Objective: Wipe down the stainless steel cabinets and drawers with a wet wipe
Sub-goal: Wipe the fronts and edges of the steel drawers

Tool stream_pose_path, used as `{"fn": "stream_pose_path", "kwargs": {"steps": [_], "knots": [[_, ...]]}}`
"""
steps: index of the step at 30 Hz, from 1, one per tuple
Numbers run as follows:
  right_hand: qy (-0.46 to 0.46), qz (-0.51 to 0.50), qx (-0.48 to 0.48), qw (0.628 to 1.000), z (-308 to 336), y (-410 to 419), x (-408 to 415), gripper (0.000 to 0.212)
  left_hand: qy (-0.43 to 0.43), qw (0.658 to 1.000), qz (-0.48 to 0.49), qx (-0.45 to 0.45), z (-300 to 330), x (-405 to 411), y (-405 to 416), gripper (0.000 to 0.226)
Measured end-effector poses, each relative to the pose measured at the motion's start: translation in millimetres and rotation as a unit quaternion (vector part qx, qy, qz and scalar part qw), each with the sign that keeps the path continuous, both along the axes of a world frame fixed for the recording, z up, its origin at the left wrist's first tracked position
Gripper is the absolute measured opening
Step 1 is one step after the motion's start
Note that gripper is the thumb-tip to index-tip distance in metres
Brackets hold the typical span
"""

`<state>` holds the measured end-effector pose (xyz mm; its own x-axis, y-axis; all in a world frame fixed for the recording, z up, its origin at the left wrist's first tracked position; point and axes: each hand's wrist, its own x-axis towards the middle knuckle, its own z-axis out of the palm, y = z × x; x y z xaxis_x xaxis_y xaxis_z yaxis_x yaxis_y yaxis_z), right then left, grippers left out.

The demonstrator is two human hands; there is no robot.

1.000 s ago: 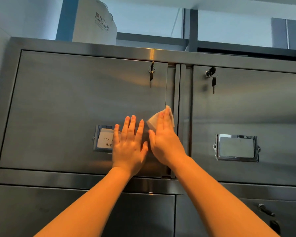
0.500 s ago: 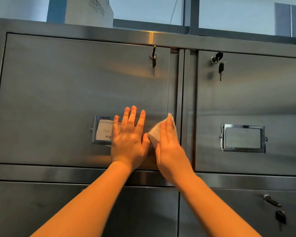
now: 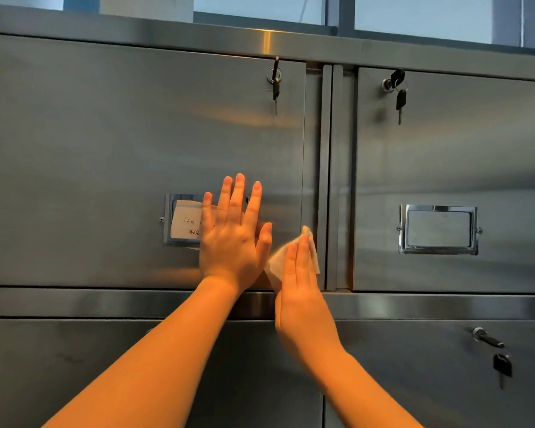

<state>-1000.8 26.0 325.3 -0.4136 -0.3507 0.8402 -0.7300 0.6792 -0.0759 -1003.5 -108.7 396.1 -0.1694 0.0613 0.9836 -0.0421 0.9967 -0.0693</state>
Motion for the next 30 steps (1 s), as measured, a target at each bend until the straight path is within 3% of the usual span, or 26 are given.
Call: {"fn": "stream_pose_path", "kwargs": {"steps": [6, 13, 19, 26, 30], "knots": [[0.016, 0.039, -0.025, 0.999, 39.4, 1.5, -11.5, 0.065, 0.011, 1.000, 0.002, -0.001, -0.6, -0.7, 0.0, 0.062], [0.020, -0.017, 0.013, 1.000, -21.9, 2.3, 0.3, 0.069, 0.016, 1.000, 0.001, 0.001, -0.7, -2.9, -0.7, 0.062], [0.020, -0.003, -0.008, 1.000, 38.0, -0.6, -6.5, 0.063, 0.011, 1.000, 0.007, 0.000, -0.8, -3.2, -0.5, 0.063], [0.037, -0.053, -0.006, 0.998, -27.7, 5.9, 7.2, 0.079, 0.012, 1.000, -0.001, 0.004, -0.1, -1.7, -0.1, 0.063], [0.041, -0.015, -0.017, 0.999, 4.6, 0.6, 0.8, 0.074, 0.010, 1.000, 0.006, 0.000, -0.5, -2.5, -0.4, 0.063]]}}
